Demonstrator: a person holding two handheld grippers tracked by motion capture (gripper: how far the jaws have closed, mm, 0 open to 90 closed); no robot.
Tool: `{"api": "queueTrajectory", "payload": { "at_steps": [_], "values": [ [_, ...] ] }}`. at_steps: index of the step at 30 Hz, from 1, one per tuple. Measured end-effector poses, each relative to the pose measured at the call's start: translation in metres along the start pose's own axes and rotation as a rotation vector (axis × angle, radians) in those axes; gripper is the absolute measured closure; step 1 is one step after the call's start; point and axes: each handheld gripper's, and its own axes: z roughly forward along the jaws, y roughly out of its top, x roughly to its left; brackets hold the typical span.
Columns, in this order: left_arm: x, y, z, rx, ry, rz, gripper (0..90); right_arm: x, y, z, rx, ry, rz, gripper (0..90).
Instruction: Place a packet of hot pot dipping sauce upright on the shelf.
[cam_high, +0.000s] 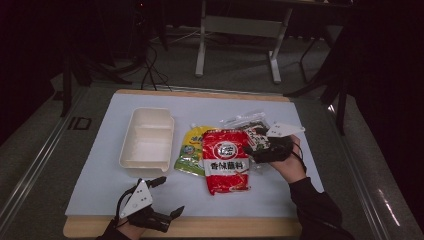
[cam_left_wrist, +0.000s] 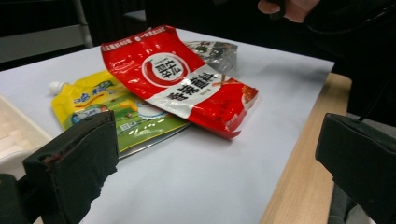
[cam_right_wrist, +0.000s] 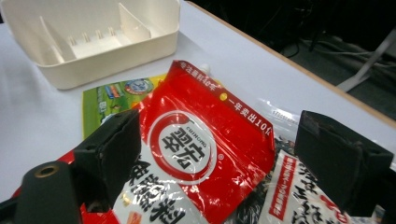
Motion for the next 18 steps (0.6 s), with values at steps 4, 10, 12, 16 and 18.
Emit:
{"api": "queueTrajectory", "payload": {
  "at_steps": [4, 10, 12, 16, 18],
  "values": [
    [0.0, -0.001, 0.001, 0.001, 0.0, -0.002, 0.6, -0.011, -0.006, 0.015, 0.013, 0.02, 0.042, 17.6],
    [0.001, -0.001, 0.0, -0.005, 0.006, 0.001, 0.6, -0.029, -0.011, 0.037, 0.056, 0.031, 0.083, 20.2],
    [0.001, -0.002, 0.0, -0.002, 0.001, 0.0, 0.6, -0.033, -0.012, 0.043, 0.073, 0.032, 0.089, 20.1],
    [0.001, -0.002, 0.001, 0.002, 0.0, 0.002, 0.6, -0.04, -0.015, 0.055, 0.109, 0.042, 0.112, 19.8],
    [0.001, -0.002, 0.001, 0.004, -0.003, 0.001, 0.6, -0.042, -0.015, 0.06, 0.117, 0.05, 0.123, 18.7]
  ]
}}
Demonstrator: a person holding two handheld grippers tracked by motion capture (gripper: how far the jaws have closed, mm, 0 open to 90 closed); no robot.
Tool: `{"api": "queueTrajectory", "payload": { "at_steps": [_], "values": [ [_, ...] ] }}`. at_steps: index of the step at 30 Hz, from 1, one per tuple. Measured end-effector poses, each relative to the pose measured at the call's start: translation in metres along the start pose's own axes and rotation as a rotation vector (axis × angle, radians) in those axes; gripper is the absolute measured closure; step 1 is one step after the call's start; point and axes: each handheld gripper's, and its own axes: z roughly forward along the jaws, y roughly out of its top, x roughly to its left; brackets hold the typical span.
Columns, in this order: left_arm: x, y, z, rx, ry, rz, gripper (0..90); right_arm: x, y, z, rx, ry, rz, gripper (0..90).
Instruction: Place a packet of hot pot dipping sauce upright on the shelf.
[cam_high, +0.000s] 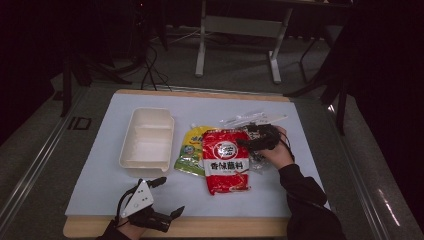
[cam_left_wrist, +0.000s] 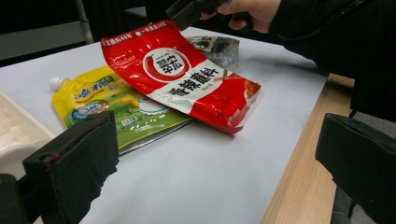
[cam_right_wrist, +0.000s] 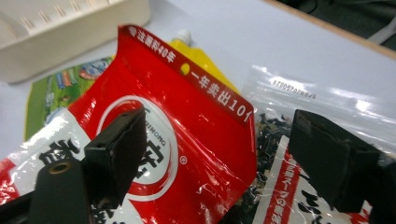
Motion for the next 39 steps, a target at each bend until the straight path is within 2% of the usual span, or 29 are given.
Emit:
{"api": "queueTrajectory", "payload": {
  "at_steps": [2, 6, 9, 15, 17, 22, 26, 27, 30, 39],
  "values": [
    [0.0, 0.0, 0.0, 0.0, 0.003, 0.001, 0.6, -0.001, 0.0, 0.003, 0.011, -0.006, -0.004, 18.4],
    [0.001, -0.001, 0.0, 0.003, -0.004, -0.001, 0.6, -0.008, -0.002, 0.013, 0.035, 0.018, 0.023, 17.4],
    [0.001, -0.001, 0.0, 0.004, -0.003, 0.001, 0.6, -0.011, -0.003, 0.016, 0.048, 0.014, 0.027, 17.5],
    [0.001, -0.001, 0.001, 0.006, -0.004, -0.004, 0.6, -0.015, -0.005, 0.021, 0.071, 0.038, 0.041, 19.7],
    [0.002, -0.002, 0.001, 0.006, -0.005, -0.007, 0.6, -0.015, -0.006, 0.021, 0.079, 0.052, 0.039, 24.1],
    [0.002, -0.002, 0.001, 0.006, -0.005, -0.007, 0.6, -0.014, -0.006, 0.019, 0.11, 0.081, 0.017, 53.0],
    [0.002, -0.002, 0.002, 0.012, -0.008, -0.003, 0.6, -0.015, -0.006, 0.016, 0.112, 0.101, 0.008, 70.0],
    [0.002, -0.002, 0.002, 0.012, -0.006, -0.002, 0.6, -0.015, -0.005, 0.014, 0.108, 0.11, 0.008, 77.7],
    [0.002, -0.002, 0.002, 0.011, -0.007, -0.007, 0.6, -0.012, -0.002, 0.01, 0.115, 0.126, -0.007, 87.7],
    [0.001, -0.001, 0.002, 0.016, -0.006, -0.01, 0.6, -0.002, 0.008, -0.006, 0.104, 0.139, -0.04, 90.0]
  ]
}}
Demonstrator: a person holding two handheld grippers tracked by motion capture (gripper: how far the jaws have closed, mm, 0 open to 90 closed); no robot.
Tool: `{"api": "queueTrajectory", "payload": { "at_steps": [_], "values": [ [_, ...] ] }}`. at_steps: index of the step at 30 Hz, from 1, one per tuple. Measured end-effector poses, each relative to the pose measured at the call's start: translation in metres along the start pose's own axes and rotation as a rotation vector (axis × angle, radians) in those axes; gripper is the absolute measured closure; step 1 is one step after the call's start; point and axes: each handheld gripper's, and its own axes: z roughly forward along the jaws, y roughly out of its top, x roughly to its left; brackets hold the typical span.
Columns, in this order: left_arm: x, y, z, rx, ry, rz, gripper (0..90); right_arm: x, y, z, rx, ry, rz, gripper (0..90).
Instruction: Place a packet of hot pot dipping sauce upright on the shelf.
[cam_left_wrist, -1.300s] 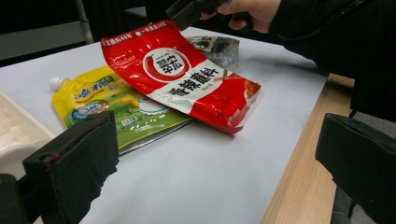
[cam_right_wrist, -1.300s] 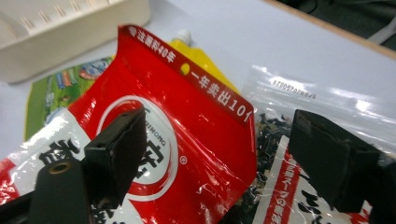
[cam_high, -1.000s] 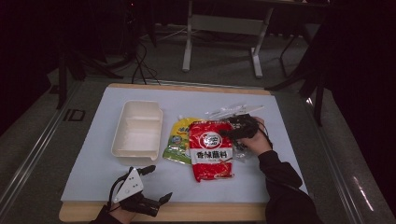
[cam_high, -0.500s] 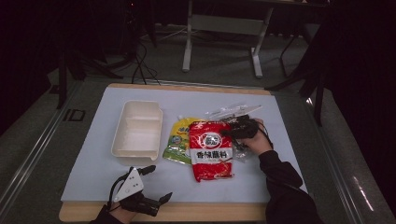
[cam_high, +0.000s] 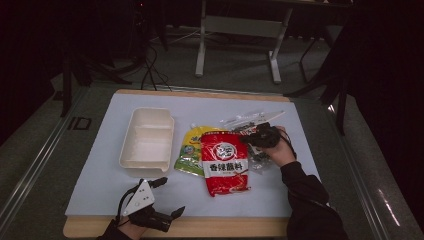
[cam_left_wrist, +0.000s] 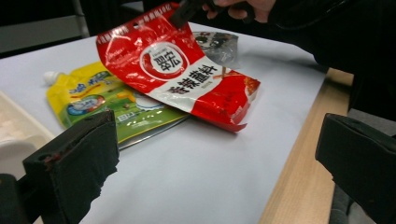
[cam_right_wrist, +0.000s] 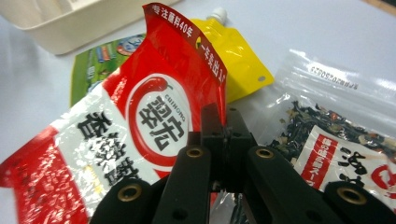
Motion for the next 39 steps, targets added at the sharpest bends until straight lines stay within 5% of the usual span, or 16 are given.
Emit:
{"api": "queueTrajectory", "payload": {
  "at_steps": [24, 39],
  "values": [
    [-0.001, 0.019, 0.001, -0.019, -0.033, -0.009, 0.6, 0.054, 0.016, -0.063, -0.106, -0.008, -0.139, 90.0],
    [-0.001, 0.028, 0.007, 0.001, -0.068, 0.008, 0.6, 0.091, 0.022, -0.088, -0.155, 0.036, -0.223, 90.0]
  ]
}}
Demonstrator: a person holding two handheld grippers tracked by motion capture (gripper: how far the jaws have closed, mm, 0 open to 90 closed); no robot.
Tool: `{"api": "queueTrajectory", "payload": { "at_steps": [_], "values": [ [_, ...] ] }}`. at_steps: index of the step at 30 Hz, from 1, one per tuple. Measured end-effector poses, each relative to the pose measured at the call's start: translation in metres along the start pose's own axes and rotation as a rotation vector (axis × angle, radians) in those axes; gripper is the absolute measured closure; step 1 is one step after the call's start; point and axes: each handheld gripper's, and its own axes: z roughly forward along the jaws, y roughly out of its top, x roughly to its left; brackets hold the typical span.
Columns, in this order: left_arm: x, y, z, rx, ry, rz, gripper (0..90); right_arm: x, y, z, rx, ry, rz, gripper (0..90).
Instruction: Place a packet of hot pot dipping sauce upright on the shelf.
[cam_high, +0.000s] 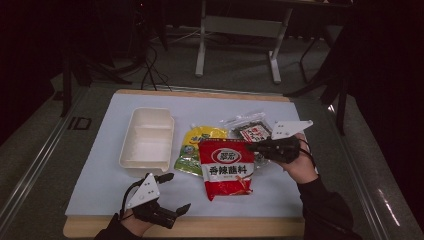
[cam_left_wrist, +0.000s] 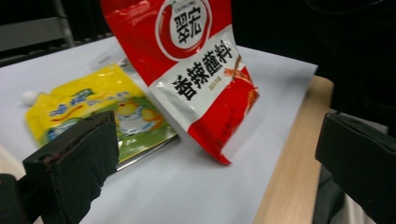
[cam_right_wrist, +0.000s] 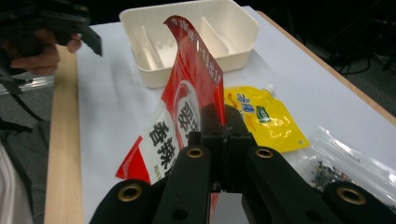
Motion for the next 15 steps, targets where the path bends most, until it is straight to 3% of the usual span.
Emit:
{"api": "queueTrajectory", "payload": {
  "at_steps": [7, 10, 15],
  "values": [
    [0.002, 0.007, 0.006, -0.004, -0.022, -0.002, 0.9, 0.019, 0.012, -0.01, -0.027, 0.052, -0.047, 90.0],
    [0.006, 0.009, 0.01, 0.007, -0.033, -0.024, 4.3, 0.03, 0.019, -0.014, -0.032, 0.067, -0.081, 90.0],
    [0.009, 0.015, 0.017, 0.009, -0.021, -0.008, 11.7, 0.041, 0.027, -0.015, -0.03, 0.077, -0.121, 90.0]
  ]
}}
